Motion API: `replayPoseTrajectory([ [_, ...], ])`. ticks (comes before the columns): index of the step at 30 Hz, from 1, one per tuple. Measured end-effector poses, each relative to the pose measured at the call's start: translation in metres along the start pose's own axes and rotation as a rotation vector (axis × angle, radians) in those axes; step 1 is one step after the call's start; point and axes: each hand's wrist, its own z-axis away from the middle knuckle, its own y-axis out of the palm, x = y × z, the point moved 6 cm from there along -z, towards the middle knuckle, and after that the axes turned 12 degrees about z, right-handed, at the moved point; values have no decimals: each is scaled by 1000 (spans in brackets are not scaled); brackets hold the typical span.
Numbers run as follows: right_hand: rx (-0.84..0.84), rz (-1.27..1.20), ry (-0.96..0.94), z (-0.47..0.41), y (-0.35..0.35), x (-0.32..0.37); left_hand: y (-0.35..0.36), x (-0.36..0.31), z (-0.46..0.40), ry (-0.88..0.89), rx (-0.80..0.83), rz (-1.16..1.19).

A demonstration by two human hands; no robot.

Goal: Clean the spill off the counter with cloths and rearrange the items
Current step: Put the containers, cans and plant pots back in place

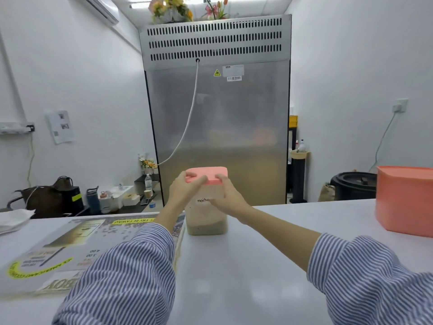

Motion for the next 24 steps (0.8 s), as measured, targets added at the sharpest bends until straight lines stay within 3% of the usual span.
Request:
replayPoseTrajectory([
  [4,14,54,4,10,-29,-9,15,-23,0,254,-99,-617],
  [7,-108,139,79,26,-73,-31,54,-49,2,473,-38,-831],
  [14,-550,256,284,93,-247,-108,228,-135,85,821,346,-593],
  [18,-656,289,435,152,-332,-162,337,-171,138,921,539,-580],
  [24,-763,238,531,212,-417,-230,474,-191,181,850,723,-519],
])
